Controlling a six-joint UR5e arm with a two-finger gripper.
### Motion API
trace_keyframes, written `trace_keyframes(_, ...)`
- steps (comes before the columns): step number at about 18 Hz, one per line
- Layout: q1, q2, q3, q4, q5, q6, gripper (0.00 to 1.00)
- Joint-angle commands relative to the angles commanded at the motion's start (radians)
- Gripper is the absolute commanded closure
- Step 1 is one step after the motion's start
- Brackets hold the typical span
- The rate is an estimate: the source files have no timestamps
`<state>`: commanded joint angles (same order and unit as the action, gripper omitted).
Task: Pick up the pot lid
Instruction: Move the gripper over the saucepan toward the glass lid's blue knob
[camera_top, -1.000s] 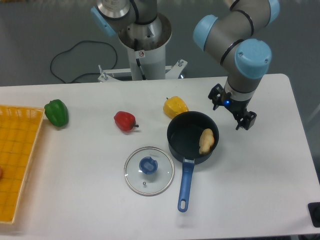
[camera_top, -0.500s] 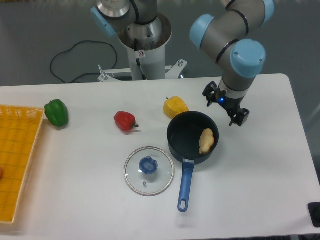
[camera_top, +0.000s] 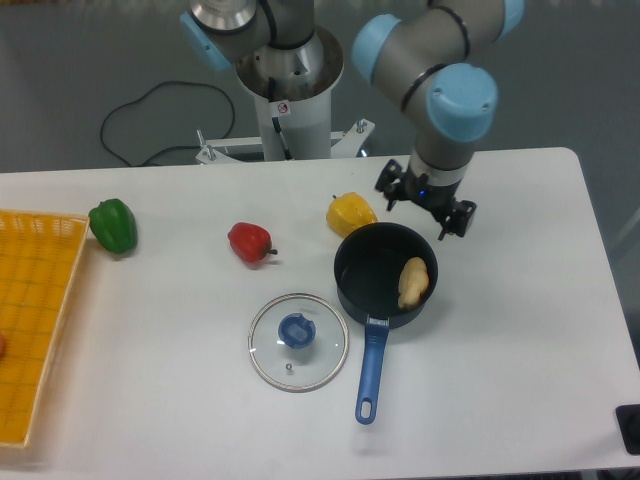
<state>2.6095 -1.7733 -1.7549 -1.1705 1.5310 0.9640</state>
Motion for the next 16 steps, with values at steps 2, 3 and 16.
trace_keyframes(2,-0.034,-0.002,0.003,0.021,-0.023,-0.126,0.0)
trace_keyframes(3,-0.049,-0.003,0.005,0.035,-0.04,-0.157,0.0)
trace_keyframes(16,-0.236,-0.127,0.02,0.19,-0.077,-0.45,0.0)
